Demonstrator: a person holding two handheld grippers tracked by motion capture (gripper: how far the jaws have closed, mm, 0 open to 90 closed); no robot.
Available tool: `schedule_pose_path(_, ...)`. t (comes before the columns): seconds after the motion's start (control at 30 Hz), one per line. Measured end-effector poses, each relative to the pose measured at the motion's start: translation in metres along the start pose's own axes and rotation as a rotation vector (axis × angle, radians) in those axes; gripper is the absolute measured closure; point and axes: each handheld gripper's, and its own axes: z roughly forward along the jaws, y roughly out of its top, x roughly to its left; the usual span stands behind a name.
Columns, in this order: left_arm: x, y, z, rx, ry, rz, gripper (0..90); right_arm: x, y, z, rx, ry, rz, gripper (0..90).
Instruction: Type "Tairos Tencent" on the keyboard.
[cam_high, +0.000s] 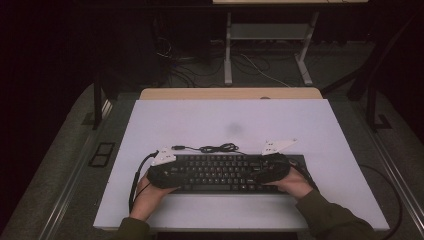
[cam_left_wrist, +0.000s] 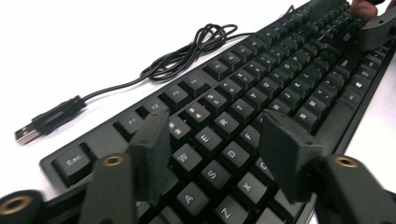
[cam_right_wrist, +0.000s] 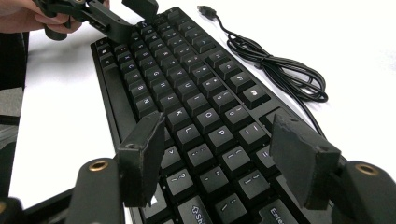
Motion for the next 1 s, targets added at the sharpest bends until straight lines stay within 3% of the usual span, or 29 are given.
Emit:
schedule_pose_path(0.23,0.0043,-0.0018,-0.0055,0.004,0.010,-0.004,60.9,0.0006,0.0010,0.0021,0.002,0.003,-0.005,35.6)
schedule_pose_path(0.63,0.0082,-0.0042,-0.0101,0.058,0.007,-0.005,87.8,0.0009,0.0009,0.0023,0.005,-0.005,-0.008,35.6)
schedule_pose_path(1.0,0.0089,-0.0065,-0.0069,0.095,0.005,-0.004,88.2,0.0012,0.0010,0.0023,0.004,-0.006,-0.007,35.6)
